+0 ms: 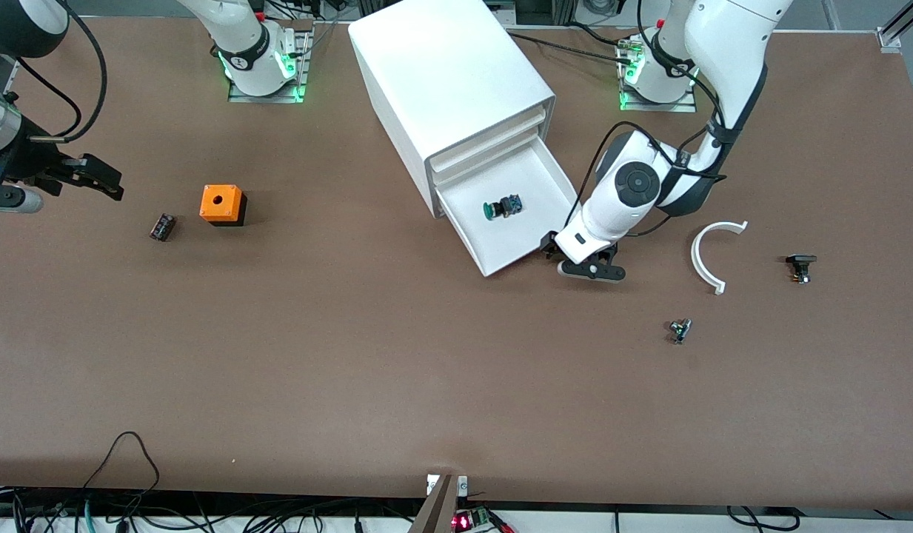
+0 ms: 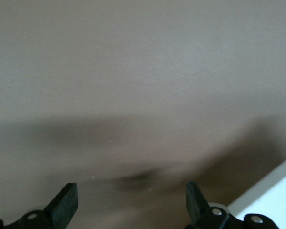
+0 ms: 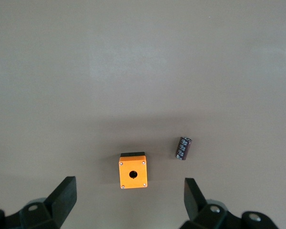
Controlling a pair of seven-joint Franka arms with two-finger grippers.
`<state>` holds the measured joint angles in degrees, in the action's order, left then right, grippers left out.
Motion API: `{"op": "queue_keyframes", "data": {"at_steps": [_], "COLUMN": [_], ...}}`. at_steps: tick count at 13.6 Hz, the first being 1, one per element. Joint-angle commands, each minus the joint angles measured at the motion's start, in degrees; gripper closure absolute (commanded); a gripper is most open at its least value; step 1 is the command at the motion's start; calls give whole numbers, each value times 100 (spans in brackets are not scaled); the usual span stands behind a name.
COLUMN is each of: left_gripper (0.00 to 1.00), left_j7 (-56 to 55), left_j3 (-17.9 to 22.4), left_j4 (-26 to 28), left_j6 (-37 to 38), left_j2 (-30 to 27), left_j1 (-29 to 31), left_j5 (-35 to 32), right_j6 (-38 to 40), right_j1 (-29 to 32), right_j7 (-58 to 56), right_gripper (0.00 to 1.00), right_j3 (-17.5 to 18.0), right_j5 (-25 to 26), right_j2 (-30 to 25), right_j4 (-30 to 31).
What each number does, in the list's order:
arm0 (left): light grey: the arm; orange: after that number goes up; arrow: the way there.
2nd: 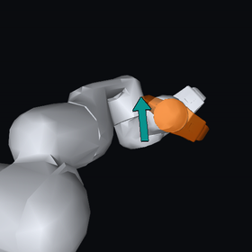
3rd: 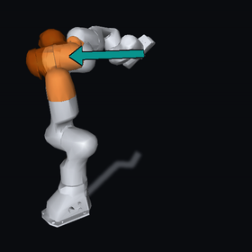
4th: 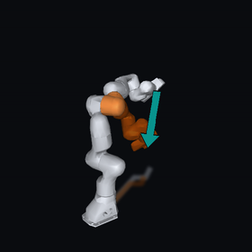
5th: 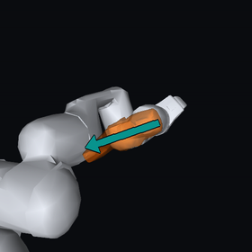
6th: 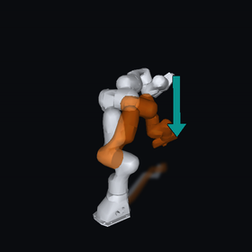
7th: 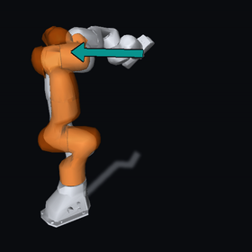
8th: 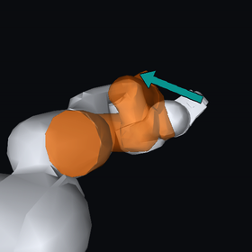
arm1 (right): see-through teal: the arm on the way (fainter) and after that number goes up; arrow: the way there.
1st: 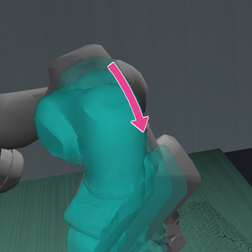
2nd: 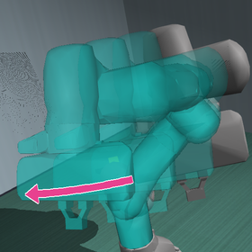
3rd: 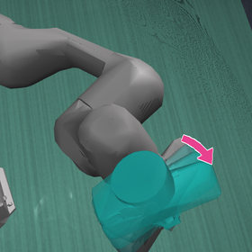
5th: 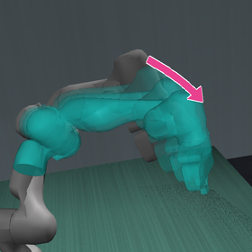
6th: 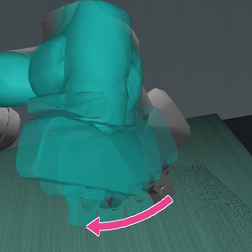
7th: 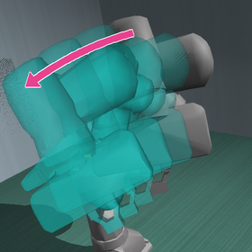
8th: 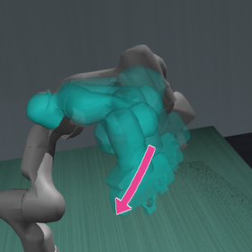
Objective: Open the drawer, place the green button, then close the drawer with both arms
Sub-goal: 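Push the open drawer shut into the cabinet with the left gripper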
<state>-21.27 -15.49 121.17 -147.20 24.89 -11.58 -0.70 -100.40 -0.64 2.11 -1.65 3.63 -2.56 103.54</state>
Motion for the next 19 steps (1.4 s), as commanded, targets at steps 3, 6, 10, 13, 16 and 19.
{"op": "queue_keyframes", "data": {"at_steps": [3,6,10,13,16,19], "left_gripper": [0,0,0,0,0,0], "left_j7": [-480,-1500,-1836,-2100,-2091,-2030], "left_j3": [-341,-674,-1121,-1447,-1659,-1800], "left_j4": [232,363,521,741,803,768], "left_j6": [314,332,350,358,525,517], "left_j2": [-309,-371,-459,-494,-547,-634], "left_j1": [-55,-55,-63,-63,-63,-37], "left_j5": [-97,-105,-97,-97,-97,-97], "right_j6": [20,20,300,293,310,328], "right_j1": [11,20,29,20,20,29], "right_j7": [-114,-105,-114,-105,-105,-131], "right_gripper": [0,0,0,0,0,0], "right_j3": [-28,-37,-46,-46,-46,-46], "right_j5": [-82,-82,-82,-82,-82,-82], "right_j2": [10,10,1,1,1,1], "right_j4": [-159,-167,-167,-185,-185,-176]}}
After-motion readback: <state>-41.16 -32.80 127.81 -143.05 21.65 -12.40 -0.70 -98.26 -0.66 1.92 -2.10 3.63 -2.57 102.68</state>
